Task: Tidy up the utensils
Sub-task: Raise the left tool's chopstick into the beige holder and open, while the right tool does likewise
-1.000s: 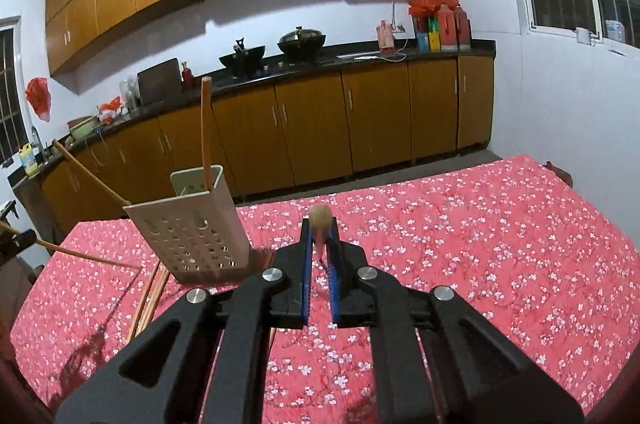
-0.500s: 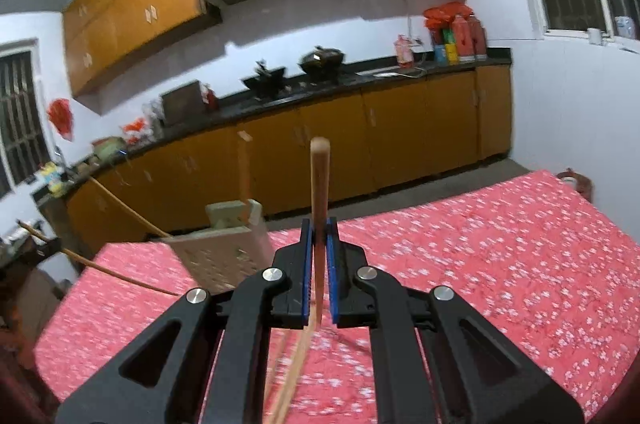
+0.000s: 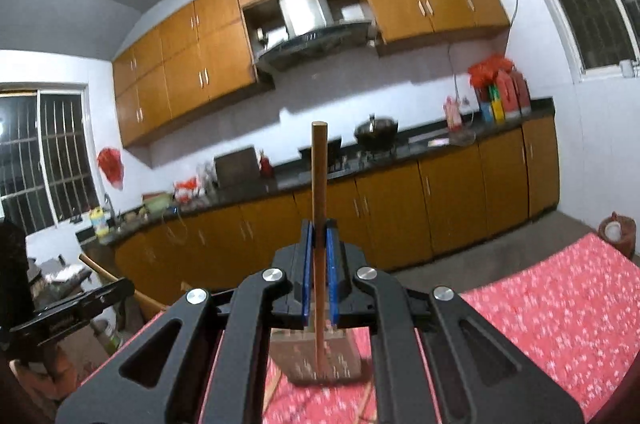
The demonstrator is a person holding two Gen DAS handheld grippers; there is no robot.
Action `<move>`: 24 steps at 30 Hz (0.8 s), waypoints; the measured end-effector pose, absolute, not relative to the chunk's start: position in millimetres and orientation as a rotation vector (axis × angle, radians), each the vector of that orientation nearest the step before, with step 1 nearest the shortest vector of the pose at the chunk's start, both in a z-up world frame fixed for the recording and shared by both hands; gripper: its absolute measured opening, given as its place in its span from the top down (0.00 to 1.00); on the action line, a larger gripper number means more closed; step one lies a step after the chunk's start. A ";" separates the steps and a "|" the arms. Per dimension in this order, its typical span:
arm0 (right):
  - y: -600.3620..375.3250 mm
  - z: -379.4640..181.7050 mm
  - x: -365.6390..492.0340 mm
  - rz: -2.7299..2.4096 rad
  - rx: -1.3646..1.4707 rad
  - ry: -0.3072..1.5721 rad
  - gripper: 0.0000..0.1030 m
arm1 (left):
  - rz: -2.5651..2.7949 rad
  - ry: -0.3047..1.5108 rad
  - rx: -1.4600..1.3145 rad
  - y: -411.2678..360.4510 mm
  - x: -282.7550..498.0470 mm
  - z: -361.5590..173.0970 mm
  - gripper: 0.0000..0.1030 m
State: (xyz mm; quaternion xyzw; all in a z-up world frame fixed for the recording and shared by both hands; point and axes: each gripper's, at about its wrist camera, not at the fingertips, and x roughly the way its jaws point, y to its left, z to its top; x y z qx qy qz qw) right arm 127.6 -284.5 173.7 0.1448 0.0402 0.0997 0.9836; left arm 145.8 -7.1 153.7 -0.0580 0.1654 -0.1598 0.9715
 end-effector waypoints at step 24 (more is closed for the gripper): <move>-248.4 124.0 188.6 0.180 0.220 0.228 0.92 | -0.267 0.406 -0.204 -22.8 223.7 117.4 0.92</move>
